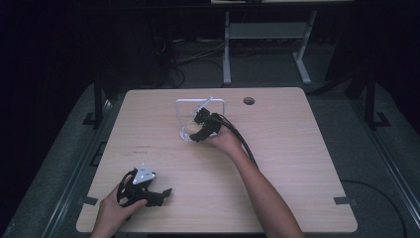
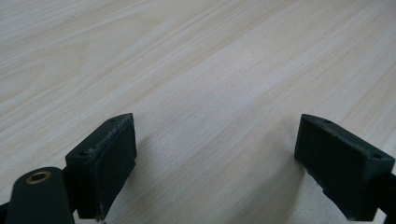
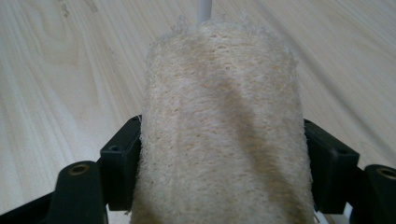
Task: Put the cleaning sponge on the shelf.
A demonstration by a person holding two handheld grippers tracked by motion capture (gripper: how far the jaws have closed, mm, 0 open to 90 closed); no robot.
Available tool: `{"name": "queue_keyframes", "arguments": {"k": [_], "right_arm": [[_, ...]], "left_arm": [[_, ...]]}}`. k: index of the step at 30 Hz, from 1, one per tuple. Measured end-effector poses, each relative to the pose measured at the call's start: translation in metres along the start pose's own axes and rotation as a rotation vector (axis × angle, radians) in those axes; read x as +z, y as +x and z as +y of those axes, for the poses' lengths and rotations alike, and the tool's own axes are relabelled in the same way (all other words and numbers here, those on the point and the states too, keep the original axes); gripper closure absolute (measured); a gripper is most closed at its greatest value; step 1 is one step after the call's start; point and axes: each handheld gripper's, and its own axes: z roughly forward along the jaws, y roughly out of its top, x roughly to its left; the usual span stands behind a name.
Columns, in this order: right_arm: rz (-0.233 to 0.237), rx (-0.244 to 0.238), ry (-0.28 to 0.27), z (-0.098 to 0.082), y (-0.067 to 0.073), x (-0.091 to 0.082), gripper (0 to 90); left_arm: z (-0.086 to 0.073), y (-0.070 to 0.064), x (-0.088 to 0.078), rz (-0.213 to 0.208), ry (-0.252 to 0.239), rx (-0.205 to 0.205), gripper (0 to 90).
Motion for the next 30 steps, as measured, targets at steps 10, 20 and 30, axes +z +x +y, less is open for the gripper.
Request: {"name": "queue_keyframes", "arguments": {"k": [10, 20, 30], "right_arm": [[-0.011, 0.003, -0.004, -0.001, -0.001, 0.010, 26.8], [-0.020, 0.012, 0.013, -0.005, -0.004, 0.023, 26.8], [-0.022, 0.024, 0.032, -0.006, -0.006, 0.029, 26.7]], "left_arm": [[0.000, 0.000, 0.000, 0.000, 0.000, 0.000, 12.1], [0.000, 0.000, 0.000, 0.000, 0.000, 0.000, 12.1], [0.000, 0.000, 0.000, 0.000, 0.000, 0.000, 12.0]]}}
